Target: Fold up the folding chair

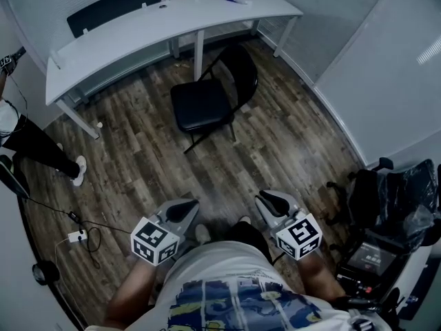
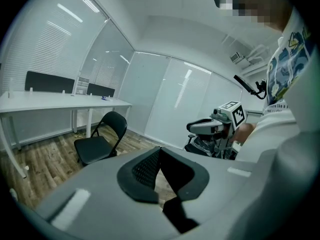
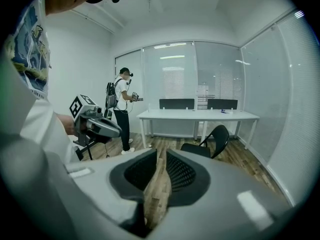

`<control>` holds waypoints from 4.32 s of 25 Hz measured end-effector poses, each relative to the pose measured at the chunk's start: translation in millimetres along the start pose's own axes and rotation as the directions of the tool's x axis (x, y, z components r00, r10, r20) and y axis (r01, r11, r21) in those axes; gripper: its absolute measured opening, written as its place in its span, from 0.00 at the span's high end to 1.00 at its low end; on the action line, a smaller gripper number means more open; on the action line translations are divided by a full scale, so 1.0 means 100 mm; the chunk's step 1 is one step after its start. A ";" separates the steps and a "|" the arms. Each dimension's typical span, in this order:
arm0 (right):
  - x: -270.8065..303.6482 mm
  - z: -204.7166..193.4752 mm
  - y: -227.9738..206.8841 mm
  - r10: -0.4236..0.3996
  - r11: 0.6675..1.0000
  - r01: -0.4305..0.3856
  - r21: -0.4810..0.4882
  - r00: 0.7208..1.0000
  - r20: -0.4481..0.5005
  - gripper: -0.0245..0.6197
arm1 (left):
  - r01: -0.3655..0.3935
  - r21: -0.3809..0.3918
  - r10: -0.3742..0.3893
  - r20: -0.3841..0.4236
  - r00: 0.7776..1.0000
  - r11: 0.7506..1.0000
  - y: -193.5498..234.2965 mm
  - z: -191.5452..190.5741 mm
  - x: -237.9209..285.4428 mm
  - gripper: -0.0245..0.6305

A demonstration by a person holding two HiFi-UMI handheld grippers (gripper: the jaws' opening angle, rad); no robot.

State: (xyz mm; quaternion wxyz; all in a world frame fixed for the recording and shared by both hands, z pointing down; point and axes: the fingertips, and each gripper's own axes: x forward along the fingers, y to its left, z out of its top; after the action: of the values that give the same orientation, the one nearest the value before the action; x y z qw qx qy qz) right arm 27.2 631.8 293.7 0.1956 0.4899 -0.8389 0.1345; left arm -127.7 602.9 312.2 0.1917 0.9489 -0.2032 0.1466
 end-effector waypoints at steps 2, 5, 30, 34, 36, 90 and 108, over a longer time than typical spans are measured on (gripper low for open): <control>0.04 -0.02 -0.01 -0.009 1.000 0.009 -0.001 1.000 -0.003 0.88 | -0.005 -0.004 0.005 0.005 1.000 1.000 0.07 -0.02 0.01 0.95; 0.06 -0.05 -0.10 -0.017 1.000 0.017 -0.005 1.000 -0.015 0.85 | -0.012 -0.009 0.012 0.007 1.000 1.000 0.11 -0.02 0.08 0.93; 0.90 0.32 -2.16 0.068 0.998 -0.068 0.005 0.997 -0.043 0.83 | -0.175 -0.018 0.175 -0.012 0.984 0.984 0.99 0.94 1.61 0.92; 1.03 0.30 -2.53 0.087 0.996 -0.088 -0.006 0.995 -0.055 0.83 | -0.214 -0.027 0.214 -0.009 0.977 0.976 1.11 1.06 1.91 0.92; 1.11 0.29 -2.67 0.092 0.996 -0.093 -0.008 0.994 -0.058 0.83 | -0.233 -0.034 0.233 -0.007 0.972 0.972 1.17 1.08 2.01 0.92; 3.48 0.03 -4.53 -0.064 0.974 0.135 0.182 0.935 -0.350 0.80 | -0.299 -0.176 0.278 -0.133 0.951 0.938 3.83 0.65 2.68 0.82; 4.06 -0.50 -5.20 -0.057 0.968 0.158 0.196 0.896 -0.440 0.78 | -0.394 -0.291 0.337 -0.226 0.914 0.872 4.59 -0.29 3.20 0.77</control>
State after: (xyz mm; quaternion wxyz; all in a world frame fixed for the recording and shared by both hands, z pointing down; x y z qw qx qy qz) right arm 311.8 88.3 542.4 0.3261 0.5130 -0.7254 0.3230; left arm -56.4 121.9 591.6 0.3329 0.8316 -0.3842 0.2236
